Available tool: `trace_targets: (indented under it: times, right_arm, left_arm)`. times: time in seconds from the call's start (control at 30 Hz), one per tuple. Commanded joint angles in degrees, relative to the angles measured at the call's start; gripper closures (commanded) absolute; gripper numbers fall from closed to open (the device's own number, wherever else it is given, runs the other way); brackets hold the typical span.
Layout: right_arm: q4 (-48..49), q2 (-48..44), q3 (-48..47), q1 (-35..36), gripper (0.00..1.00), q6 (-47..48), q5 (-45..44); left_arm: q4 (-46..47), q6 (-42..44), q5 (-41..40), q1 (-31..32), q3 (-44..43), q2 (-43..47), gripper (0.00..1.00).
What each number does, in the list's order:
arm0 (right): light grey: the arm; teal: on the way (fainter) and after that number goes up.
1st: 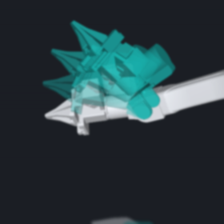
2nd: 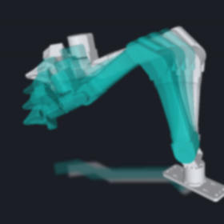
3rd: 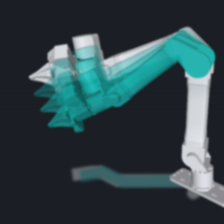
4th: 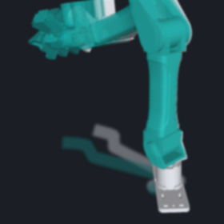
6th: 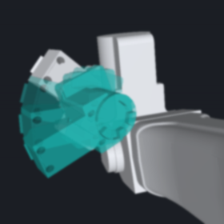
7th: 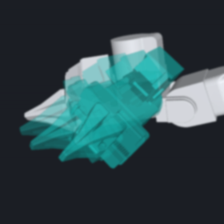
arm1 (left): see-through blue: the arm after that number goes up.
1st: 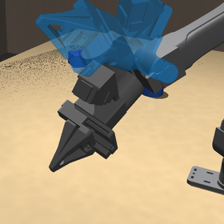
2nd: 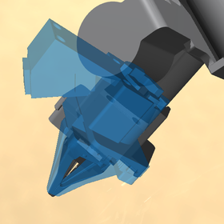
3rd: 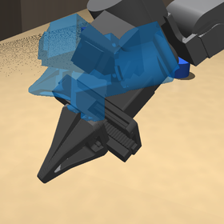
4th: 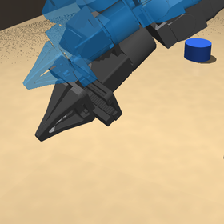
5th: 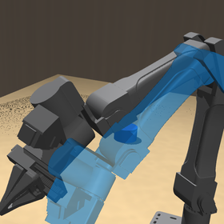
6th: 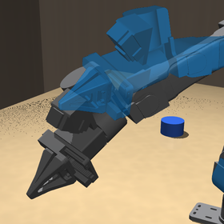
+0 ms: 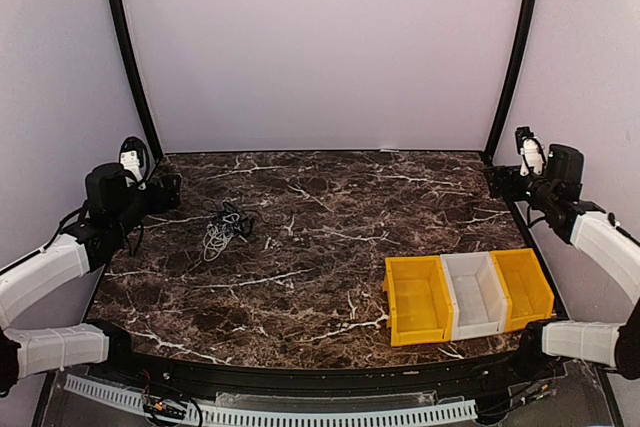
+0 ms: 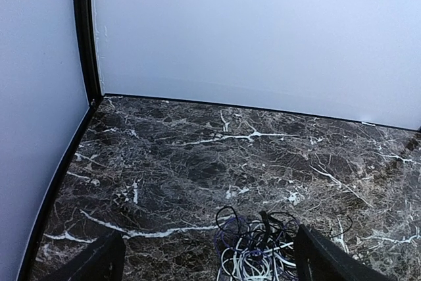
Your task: Untangle the cables
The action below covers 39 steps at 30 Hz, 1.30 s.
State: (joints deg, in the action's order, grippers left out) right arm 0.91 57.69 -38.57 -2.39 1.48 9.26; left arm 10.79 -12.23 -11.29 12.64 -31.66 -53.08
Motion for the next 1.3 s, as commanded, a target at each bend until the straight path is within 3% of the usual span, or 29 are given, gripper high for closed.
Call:
trace_targets:
  times: [0.0,0.1,0.27,0.4,0.63,0.8,1.27]
  right_arm:
    - [1.73,0.81,-2.63,-1.03,0.05,3.71,-0.62]
    - [-6.95,1.22,-6.76,-1.31,0.03,15.47,5.93]
    - [-29.98,3.42,-16.36,-0.68,0.04,31.77,16.14]
    - [-44.61,3.1,-17.38,2.07,0.08,44.14,15.18]
    - [-57.73,-0.38,-10.4,5.87,0.13,57.24,12.53]
    - [-57.58,-0.85,-6.74,6.9,0.14,59.12,11.7]
    - [-39.13,8.51,-4.29,15.44,0.22,51.54,2.83]
  left_arm:
    - [6.41,0.97,7.2,-1.28,1.14,-1.16,0.1]
    - [8.13,1.8,14.0,-0.78,1.0,-2.67,0.13]
    - [5.22,4.66,18.94,3.93,-1.93,-5.96,0.16]
    - [5.62,7.33,22.74,7.58,-1.17,-7.23,0.17]
    - [7.15,8.65,27.19,9.7,0.31,-8.71,0.17]
    - [6.84,8.91,29.64,10.27,0.03,-10.14,0.17]
    - [7.01,8.92,30.63,11.09,0.19,-10.12,0.16]
